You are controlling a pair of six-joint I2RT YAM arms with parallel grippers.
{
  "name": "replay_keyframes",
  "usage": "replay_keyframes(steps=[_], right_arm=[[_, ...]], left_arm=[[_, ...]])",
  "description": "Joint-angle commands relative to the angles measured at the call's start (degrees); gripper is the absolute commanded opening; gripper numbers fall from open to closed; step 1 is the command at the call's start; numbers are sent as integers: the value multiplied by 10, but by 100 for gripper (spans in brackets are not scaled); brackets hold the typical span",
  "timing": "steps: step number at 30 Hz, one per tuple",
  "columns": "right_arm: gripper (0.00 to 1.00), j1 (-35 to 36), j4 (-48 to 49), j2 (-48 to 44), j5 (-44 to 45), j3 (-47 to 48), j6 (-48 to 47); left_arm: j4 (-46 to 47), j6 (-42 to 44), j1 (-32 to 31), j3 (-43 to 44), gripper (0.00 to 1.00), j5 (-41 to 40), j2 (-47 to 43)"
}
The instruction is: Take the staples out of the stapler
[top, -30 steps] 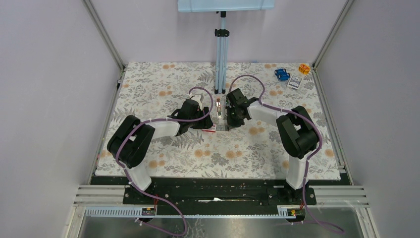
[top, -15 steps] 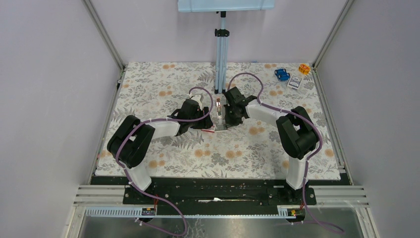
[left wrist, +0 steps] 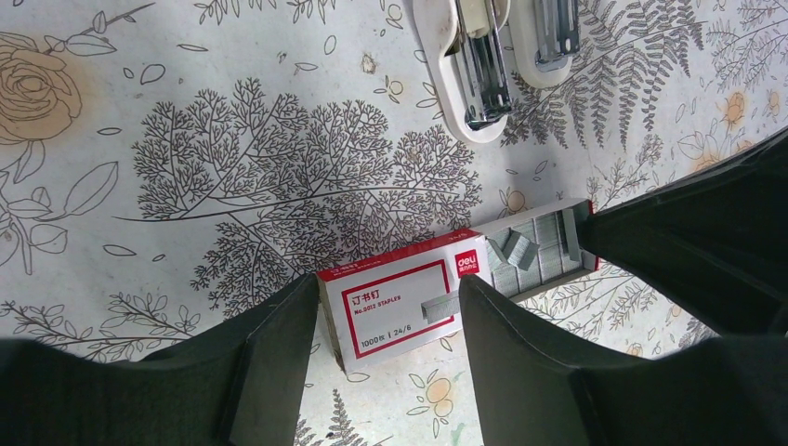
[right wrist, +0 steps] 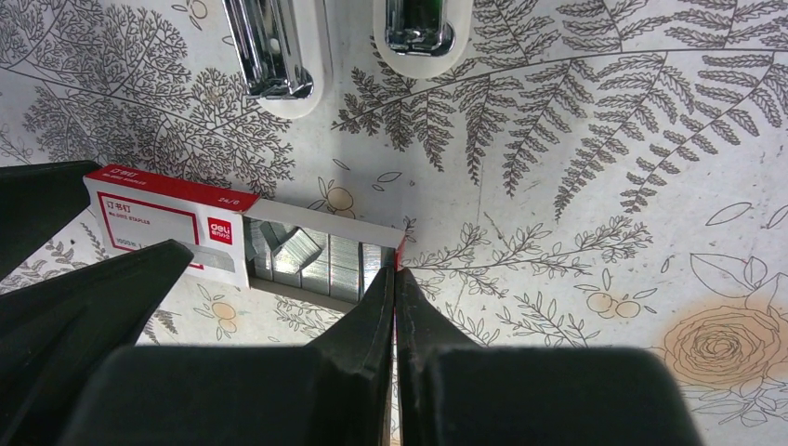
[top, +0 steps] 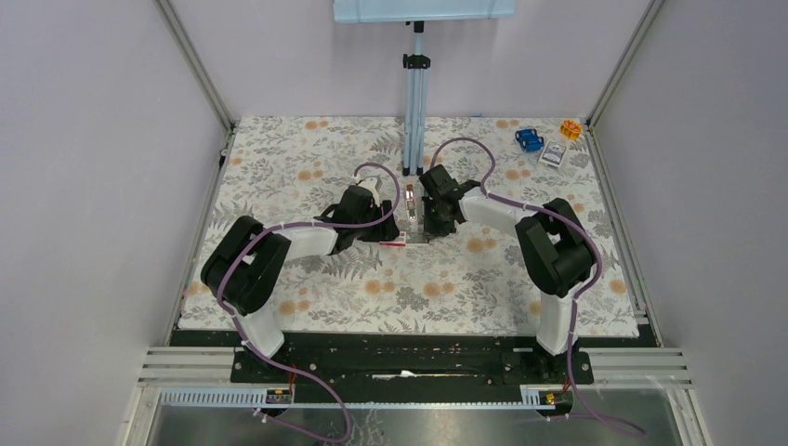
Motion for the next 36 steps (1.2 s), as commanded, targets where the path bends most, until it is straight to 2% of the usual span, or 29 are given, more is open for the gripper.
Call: replay_keyframes(steps=[1, 36], right_arm=[[0, 6, 8, 5, 8, 8, 12], [0, 29, 52, 53, -77, 51, 41]], left_arm=[[-21, -3, -1, -12, 62, -5, 3], [-21, -8, -9, -10, 60, 1, 6]])
